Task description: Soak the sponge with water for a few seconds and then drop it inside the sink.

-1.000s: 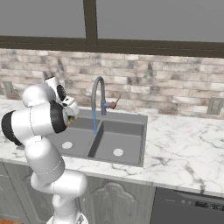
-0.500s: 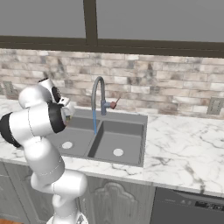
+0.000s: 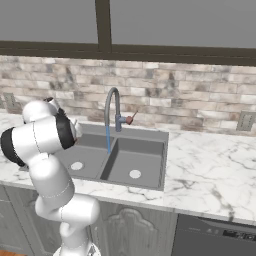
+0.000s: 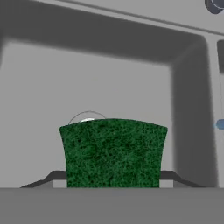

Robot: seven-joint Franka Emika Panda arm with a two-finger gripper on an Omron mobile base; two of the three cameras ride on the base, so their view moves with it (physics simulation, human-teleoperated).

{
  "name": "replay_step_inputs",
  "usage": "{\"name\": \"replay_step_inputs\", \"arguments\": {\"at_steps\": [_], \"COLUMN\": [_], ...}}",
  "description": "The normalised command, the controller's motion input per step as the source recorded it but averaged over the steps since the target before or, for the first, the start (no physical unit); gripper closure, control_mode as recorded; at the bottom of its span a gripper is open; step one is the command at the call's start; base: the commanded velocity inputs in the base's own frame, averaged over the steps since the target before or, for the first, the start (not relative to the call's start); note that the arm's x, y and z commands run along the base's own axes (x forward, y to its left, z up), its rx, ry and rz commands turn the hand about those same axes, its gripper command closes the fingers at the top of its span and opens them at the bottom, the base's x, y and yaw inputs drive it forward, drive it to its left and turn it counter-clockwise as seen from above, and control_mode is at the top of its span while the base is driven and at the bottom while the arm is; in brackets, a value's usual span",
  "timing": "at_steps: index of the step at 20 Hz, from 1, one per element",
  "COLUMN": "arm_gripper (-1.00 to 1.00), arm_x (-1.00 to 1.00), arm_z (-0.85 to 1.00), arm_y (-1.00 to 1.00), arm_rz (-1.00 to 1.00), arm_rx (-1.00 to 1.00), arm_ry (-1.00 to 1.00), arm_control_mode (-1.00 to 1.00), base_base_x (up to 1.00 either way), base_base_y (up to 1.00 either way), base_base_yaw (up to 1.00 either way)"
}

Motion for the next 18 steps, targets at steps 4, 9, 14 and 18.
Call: {"name": "replay_step_inputs", "arguments": {"at_steps": [4, 9, 14, 18], "arm_gripper": [1.0, 1.0, 1.0, 1.0], "arm_x": [0.04, 0.01, 0.0, 0.0], "arm_z": [0.0, -0.33, -0.43, -0.37], "arm_y": [0.12, 0.04, 0.0, 0.0], "arm_rz": [0.06, 0.01, 0.0, 0.0], "arm_rx": [0.14, 0.05, 0.0, 0.0], "arm_ry": [-0.07, -0.03, 0.0, -0.01], "arm_control_mode": [-1.0, -1.0, -1.0, -1.0], "base_base_x": [0.0, 0.0, 0.0, 0.0], "base_base_y": [0.0, 0.0, 0.0, 0.0], "base_base_yaw": [0.0, 0.0, 0.0, 0.0]}}
